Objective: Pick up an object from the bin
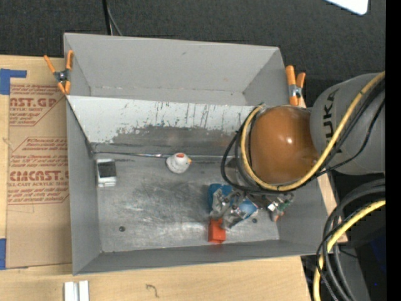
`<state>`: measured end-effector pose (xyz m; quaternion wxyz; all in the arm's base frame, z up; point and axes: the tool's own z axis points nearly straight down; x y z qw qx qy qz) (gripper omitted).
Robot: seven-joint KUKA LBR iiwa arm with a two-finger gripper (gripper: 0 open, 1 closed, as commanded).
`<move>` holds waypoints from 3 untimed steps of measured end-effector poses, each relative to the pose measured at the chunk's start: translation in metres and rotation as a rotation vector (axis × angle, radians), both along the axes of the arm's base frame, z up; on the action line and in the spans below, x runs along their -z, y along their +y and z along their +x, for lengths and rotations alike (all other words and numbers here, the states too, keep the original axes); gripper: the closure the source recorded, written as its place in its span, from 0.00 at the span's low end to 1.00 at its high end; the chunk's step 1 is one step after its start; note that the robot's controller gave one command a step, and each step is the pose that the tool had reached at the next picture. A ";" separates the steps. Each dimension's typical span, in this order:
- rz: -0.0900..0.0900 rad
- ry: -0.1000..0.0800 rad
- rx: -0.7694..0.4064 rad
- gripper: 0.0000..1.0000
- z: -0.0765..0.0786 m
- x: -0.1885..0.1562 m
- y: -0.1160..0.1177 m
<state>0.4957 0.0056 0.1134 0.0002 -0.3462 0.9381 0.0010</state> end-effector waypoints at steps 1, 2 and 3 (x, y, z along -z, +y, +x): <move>0.000 0.001 -0.021 1.00 -0.009 -0.034 -0.003; 0.001 -0.001 0.021 0.00 0.006 -0.043 -0.007; 0.001 -0.001 0.021 0.00 0.006 -0.043 -0.007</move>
Offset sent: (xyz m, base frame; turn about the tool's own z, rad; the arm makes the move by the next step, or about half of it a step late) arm 0.0056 -0.0085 0.0438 0.0213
